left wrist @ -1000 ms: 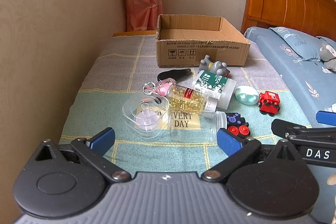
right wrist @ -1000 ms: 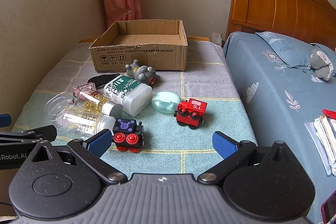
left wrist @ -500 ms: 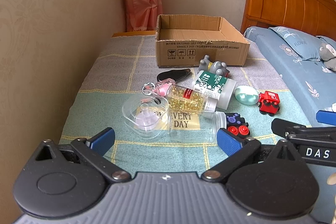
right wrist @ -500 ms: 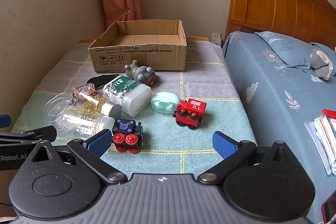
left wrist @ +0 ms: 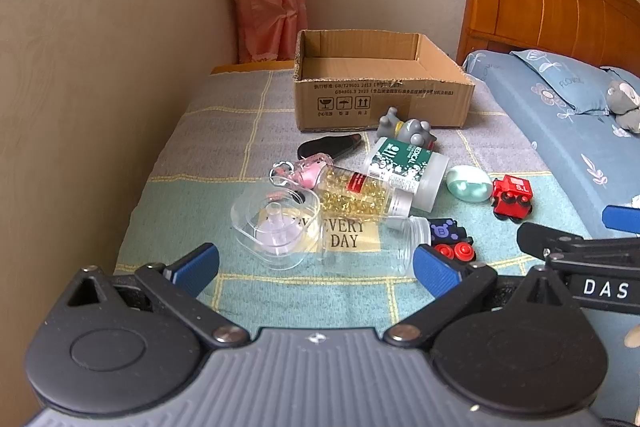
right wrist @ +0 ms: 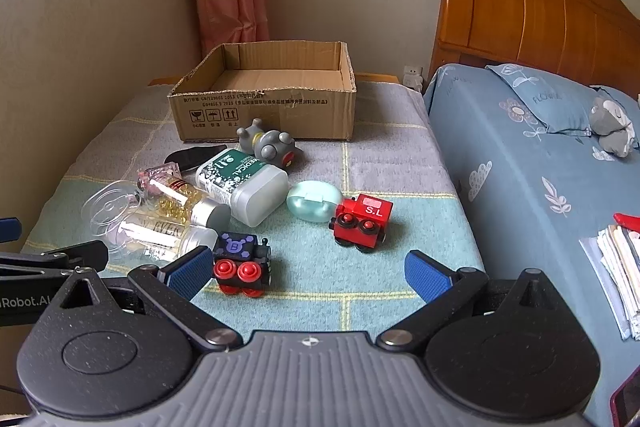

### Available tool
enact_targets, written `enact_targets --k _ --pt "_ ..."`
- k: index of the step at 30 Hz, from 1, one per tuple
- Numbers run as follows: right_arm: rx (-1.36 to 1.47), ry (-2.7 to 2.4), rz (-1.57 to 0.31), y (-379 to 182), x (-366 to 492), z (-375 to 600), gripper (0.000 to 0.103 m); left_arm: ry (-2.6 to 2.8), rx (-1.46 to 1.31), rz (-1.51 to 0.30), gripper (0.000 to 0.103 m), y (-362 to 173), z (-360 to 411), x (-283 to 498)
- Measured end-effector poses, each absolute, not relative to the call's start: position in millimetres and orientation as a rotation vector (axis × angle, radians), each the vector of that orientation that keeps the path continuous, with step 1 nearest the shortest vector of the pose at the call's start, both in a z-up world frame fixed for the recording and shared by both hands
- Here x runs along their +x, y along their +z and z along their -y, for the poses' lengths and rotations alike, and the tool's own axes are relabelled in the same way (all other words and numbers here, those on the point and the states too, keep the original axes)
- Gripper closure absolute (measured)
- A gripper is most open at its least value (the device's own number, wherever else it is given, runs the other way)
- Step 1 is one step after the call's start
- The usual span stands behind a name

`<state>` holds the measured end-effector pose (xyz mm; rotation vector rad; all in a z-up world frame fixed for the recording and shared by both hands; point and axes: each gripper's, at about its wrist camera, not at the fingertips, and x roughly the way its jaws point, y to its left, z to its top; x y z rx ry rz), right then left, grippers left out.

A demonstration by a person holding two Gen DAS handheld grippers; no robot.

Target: Organize rigid objects

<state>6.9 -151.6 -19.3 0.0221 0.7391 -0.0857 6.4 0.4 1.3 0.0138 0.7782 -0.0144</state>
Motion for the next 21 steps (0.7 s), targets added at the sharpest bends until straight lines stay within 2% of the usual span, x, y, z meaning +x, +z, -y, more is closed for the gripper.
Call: enact_targets --k 21 --pt "-0.007 0.057 -0.654 -21.0 11.5 180.5 0.000 -0.076 0.101 -0.747 0.001 -4.1 -19.8 23.2"
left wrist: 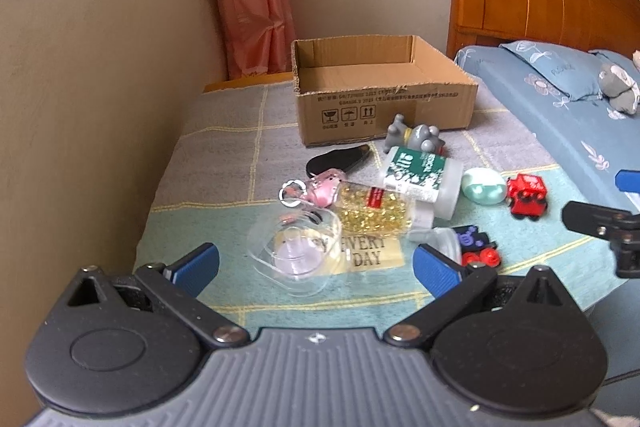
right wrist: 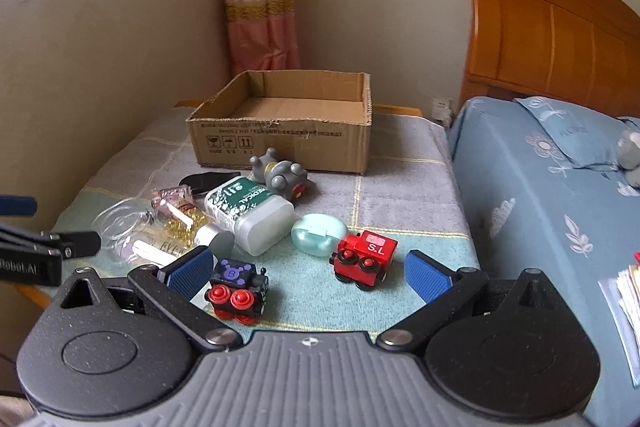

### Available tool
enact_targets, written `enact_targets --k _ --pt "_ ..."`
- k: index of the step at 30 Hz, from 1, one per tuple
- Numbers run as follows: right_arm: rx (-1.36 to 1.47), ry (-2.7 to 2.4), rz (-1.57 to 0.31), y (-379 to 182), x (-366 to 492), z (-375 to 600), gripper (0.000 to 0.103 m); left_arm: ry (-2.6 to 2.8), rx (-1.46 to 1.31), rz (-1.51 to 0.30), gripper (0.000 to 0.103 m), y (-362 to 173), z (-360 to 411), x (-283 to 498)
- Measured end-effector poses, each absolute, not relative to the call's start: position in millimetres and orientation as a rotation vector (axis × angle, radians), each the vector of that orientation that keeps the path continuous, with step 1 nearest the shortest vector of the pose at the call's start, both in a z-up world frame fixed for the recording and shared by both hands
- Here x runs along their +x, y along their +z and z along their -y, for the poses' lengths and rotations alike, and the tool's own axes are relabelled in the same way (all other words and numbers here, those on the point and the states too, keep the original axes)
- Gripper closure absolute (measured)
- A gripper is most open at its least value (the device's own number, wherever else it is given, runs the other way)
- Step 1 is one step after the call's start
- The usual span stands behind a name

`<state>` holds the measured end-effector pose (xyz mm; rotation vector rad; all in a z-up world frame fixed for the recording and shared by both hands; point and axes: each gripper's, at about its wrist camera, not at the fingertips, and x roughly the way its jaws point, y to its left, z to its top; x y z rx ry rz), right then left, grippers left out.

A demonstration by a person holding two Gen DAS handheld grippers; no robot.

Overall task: Organize rigid objects
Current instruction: 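Lower left gripper onto clear plastic cup while right gripper approaches black toy train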

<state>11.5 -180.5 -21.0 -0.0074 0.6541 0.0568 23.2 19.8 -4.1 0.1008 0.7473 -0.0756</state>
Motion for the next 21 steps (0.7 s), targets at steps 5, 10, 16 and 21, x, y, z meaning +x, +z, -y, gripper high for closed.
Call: enact_targets --k 5,10,16,21 --pt "-0.038 0.132 -0.680 -39.4 17.8 182.6 0.000 -0.117 0.129 -0.789 0.001 -22.5 -28.7 31.9" --pt "-0.076 0.184 -0.743 -64.7 28.7 176.9 0.000 -0.141 0.123 -0.825 0.001 -42.9 -38.2 37.3" --pt "-0.128 0.236 -0.817 -93.2 46.5 163.6 0.000 -0.141 0.130 -0.852 0.001 -59.9 -48.0 46.1" --pt "-0.175 0.254 -0.844 -105.6 57.5 148.4 0.000 -0.132 0.145 -0.881 0.001 -72.9 -53.4 55.7"
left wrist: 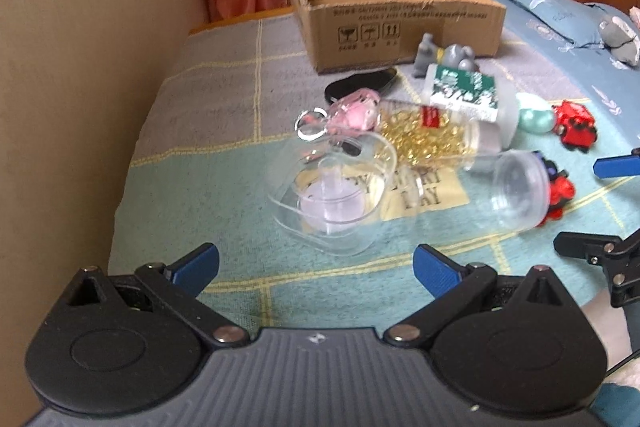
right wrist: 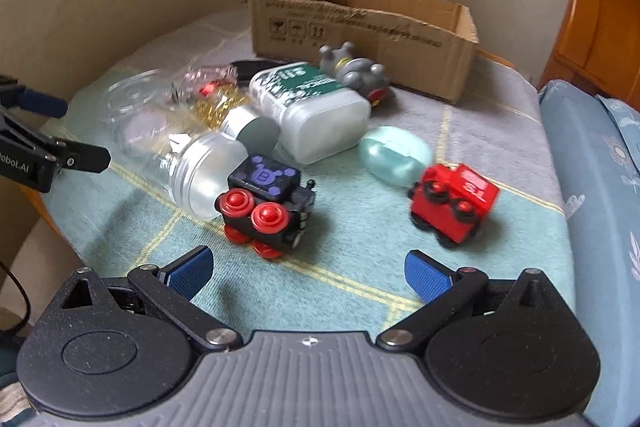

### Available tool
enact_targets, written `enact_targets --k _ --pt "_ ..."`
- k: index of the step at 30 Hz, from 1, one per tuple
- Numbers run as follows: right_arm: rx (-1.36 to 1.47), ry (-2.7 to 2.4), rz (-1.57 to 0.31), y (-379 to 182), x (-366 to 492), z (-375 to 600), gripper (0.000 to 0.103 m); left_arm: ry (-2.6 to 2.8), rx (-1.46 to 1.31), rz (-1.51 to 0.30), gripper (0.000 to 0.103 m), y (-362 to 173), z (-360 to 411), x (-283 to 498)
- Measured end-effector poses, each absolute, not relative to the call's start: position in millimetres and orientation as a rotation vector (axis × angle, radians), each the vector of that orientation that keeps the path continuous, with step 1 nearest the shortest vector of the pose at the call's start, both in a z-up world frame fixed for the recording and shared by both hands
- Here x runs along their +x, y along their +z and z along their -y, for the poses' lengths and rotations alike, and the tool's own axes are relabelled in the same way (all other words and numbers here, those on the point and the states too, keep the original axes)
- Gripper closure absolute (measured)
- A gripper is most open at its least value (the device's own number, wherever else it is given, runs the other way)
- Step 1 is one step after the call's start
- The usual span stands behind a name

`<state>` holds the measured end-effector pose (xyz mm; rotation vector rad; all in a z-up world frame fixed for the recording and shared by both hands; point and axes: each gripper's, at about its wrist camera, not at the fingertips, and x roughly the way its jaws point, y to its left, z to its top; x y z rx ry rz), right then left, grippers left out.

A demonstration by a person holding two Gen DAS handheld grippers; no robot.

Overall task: Organize rigid objects
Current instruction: 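Lower left gripper onto clear plastic cup while right gripper approaches black toy train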

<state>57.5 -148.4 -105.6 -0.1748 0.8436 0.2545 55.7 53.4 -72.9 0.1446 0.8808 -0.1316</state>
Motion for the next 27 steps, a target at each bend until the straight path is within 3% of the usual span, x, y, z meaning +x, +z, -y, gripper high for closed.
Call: enact_targets --k 11,27 --pt "-0.123 0.209 -0.810 -119.1 77.6 156.4 0.000 -0.168 0.126 -0.922 0.001 -89.7 -60.0 73.3" --pt "-0.101 0.170 -0.744 -123.9 65.5 169.9 0.000 -0.265 0.114 -0.841 0.001 -99.2 -72.5 100.1"
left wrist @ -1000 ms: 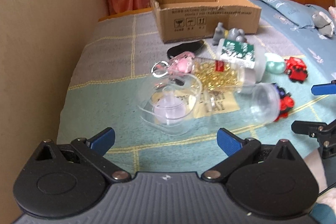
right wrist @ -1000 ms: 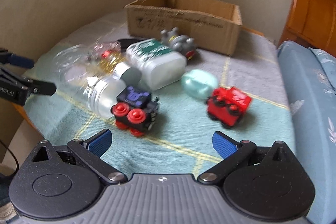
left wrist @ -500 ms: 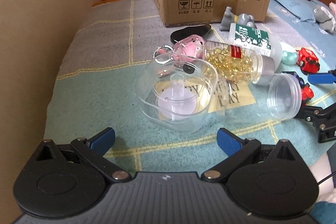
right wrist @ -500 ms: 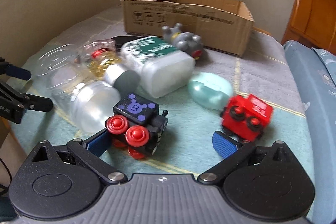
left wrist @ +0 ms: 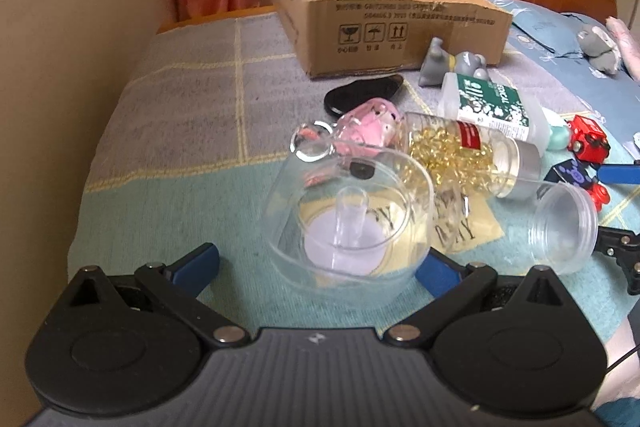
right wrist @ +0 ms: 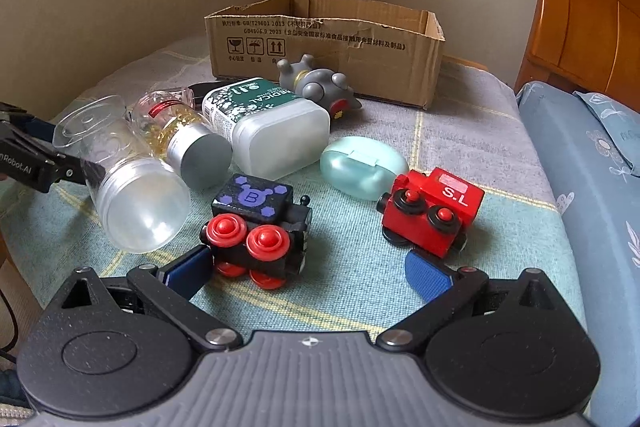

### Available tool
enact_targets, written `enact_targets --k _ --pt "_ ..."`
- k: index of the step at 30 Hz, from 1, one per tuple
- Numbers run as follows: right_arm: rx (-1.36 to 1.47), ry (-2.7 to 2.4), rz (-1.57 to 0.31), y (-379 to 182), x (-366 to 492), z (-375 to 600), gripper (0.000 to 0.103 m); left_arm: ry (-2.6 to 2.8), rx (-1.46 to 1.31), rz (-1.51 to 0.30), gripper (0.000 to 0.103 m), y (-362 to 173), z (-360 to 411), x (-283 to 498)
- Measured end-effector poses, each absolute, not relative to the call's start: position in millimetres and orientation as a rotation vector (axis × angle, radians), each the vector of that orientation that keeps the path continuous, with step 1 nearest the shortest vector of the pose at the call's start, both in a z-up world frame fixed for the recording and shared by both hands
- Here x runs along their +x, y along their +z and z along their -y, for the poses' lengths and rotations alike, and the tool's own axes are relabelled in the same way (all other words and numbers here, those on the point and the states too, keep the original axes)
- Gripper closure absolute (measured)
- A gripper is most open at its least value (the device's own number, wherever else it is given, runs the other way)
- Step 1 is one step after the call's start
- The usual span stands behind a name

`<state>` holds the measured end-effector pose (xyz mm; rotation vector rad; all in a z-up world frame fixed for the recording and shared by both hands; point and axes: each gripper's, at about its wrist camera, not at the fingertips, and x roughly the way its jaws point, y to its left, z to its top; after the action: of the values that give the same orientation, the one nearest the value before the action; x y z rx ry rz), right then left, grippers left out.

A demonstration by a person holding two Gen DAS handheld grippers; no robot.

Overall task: Organize rigid objects
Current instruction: 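Lower left gripper onto clear plastic cup while right gripper approaches black toy train, then close right gripper on black train with red wheels while left gripper holds cup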

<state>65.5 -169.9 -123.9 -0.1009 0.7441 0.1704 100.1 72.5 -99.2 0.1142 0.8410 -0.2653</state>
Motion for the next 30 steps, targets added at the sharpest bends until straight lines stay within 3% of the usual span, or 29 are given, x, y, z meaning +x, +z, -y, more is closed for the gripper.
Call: enact_targets --k 6,8,10,12,26,30 --pt "-0.102 0.172 -0.747 -124.4 66.5 166.8 0.000 -0.322 0.196 -0.767 0.003 -99.2 -67.4 103.2" --pt "-0.102 0.168 -0.753 -123.8 67.1 165.4 0.000 -0.344 0.214 -0.748 0.008 -98.8 -66.3 103.3" --pt "-0.104 0.168 -0.763 -122.7 68.7 162.8 0.000 -0.375 0.207 -0.741 0.022 -97.3 -66.9 103.0" --pt "-0.104 0.170 -0.765 -122.3 71.5 160.1 0.000 -0.397 0.180 -0.747 0.029 -96.0 -68.5 103.9" --pt "-0.053 0.034 -0.798 -119.6 70.6 181.1 0.000 -0.339 0.159 -0.770 0.029 -95.1 -81.4 92.9" --pt "-0.100 0.111 -0.776 -117.8 74.4 163.0 0.010 -0.336 0.161 -0.770 0.029 -95.1 -79.3 96.3"
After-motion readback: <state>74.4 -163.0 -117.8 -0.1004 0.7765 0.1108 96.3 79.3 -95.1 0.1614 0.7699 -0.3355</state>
